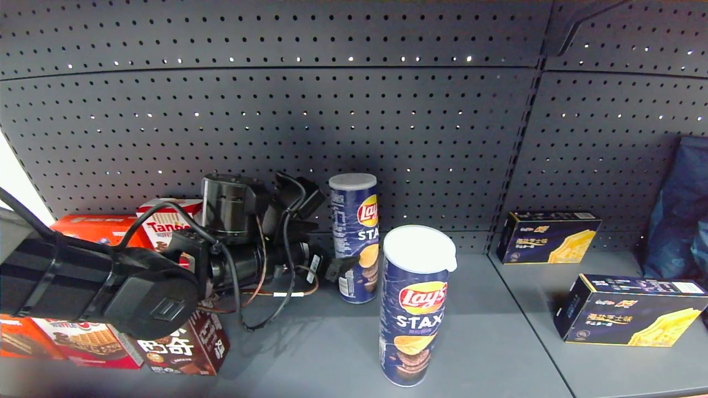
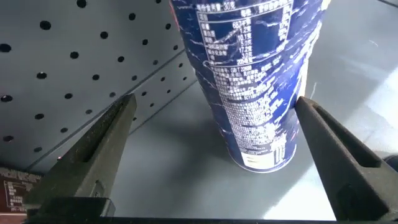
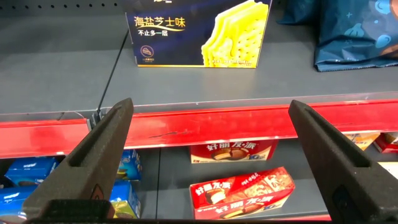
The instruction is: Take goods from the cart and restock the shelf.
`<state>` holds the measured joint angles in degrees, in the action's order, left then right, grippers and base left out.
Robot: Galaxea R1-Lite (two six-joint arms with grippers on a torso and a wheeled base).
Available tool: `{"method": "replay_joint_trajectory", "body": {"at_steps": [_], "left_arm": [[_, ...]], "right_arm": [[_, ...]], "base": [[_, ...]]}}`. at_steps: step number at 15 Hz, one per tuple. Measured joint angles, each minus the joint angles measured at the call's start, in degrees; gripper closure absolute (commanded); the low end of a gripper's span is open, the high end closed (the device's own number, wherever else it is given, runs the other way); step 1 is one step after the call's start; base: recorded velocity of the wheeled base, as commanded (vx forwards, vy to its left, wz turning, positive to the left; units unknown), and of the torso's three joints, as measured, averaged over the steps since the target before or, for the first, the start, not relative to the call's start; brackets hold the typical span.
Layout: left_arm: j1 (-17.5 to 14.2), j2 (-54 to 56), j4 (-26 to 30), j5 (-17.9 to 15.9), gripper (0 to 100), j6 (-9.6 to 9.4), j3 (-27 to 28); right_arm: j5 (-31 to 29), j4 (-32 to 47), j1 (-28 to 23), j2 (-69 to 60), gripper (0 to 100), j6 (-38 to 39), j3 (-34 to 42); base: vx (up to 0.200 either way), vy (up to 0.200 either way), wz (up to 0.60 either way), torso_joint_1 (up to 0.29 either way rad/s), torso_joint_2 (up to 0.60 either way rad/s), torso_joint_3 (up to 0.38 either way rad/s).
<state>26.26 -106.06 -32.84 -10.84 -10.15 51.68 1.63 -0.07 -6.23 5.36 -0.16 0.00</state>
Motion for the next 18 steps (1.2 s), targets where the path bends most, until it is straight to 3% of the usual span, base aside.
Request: {"method": "replay_joint_trajectory", "body": {"at_steps": [8,12,13,15,18], "left_arm": [[-0.2,4.8,-0.1,0.4,0,-0.16,-5.8],[-0.1,6.2,0.3,4.3,0,-0.35,-7.0],[0.0,6.3,0.4,5.1,0,-0.73,-7.1],[0.0,6.2,0.6,6.7,0,-3.23,-7.0],[0.1,5.6,0.6,7.9,0,-3.90,-6.0]], "right_arm": [[0.0,0.0,0.0,0.0,0,0.0,0.0],[0.0,0.0,0.0,0.0,0,0.0,0.0],[0.0,0.0,0.0,0.0,0,0.0,0.0],[0.0,0.0,0.0,0.0,0,0.0,0.0],[0.0,0.0,0.0,0.0,0,0.0,0.0]], "base": [[0.000,0.000,0.00,0.000,0.00,0.000],[0.000,0.000,0.00,0.000,0.00,0.000],[0.000,0.000,0.00,0.000,0.00,0.000],[0.000,0.000,0.00,0.000,0.00,0.000],[0.000,0.000,0.00,0.000,0.00,0.000]]}}
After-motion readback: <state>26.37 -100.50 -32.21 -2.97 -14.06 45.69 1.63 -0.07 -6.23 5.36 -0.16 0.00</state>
